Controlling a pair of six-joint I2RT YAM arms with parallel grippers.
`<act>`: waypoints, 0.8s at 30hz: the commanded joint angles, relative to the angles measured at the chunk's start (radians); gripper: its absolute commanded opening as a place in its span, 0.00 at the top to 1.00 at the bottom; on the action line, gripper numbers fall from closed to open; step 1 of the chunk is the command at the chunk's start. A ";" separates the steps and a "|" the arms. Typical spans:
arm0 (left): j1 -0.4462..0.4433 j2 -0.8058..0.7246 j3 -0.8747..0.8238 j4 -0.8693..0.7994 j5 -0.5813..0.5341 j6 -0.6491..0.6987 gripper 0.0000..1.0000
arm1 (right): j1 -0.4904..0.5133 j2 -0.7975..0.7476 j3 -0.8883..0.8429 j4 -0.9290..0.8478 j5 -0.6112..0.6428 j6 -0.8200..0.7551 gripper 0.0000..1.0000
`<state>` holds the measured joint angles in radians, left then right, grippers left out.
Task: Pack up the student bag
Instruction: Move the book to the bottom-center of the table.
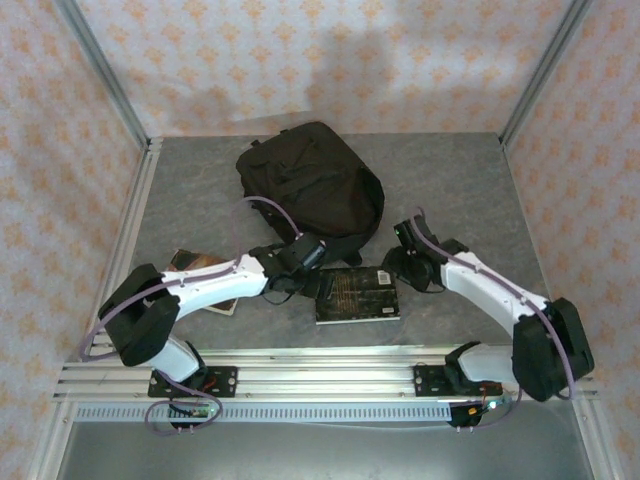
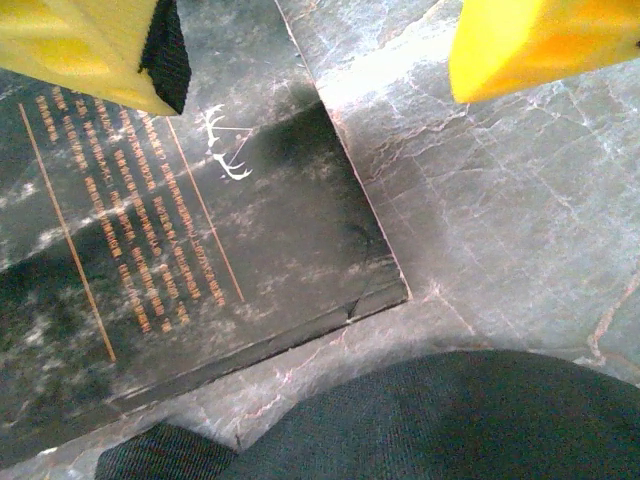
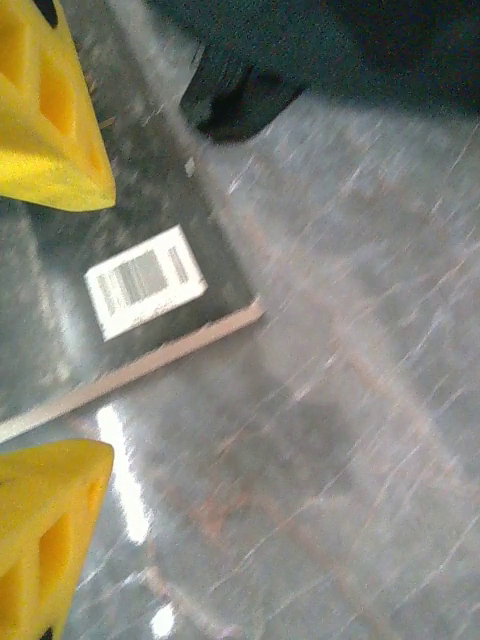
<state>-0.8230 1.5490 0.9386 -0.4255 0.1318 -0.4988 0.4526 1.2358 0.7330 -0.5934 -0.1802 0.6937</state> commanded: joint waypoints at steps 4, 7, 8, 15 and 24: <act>-0.017 0.080 0.109 -0.033 0.005 0.041 0.33 | 0.001 -0.214 -0.136 -0.146 -0.062 0.119 0.49; -0.023 0.117 0.134 -0.017 0.022 0.038 0.33 | 0.001 -0.233 -0.182 -0.134 -0.130 0.142 0.49; -0.026 0.131 0.144 -0.016 0.020 0.040 0.33 | 0.001 -0.225 -0.193 -0.127 -0.149 0.141 0.48; -0.026 0.215 0.204 -0.023 0.019 0.057 0.33 | 0.001 -0.115 -0.218 -0.005 -0.249 0.142 0.45; -0.023 0.259 0.157 0.021 0.043 0.045 0.39 | 0.001 -0.062 -0.223 0.169 -0.342 0.168 0.47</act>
<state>-0.8444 1.7794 1.1156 -0.4252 0.1577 -0.4629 0.4507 1.1736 0.5079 -0.5171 -0.4767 0.8452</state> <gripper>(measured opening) 0.616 0.535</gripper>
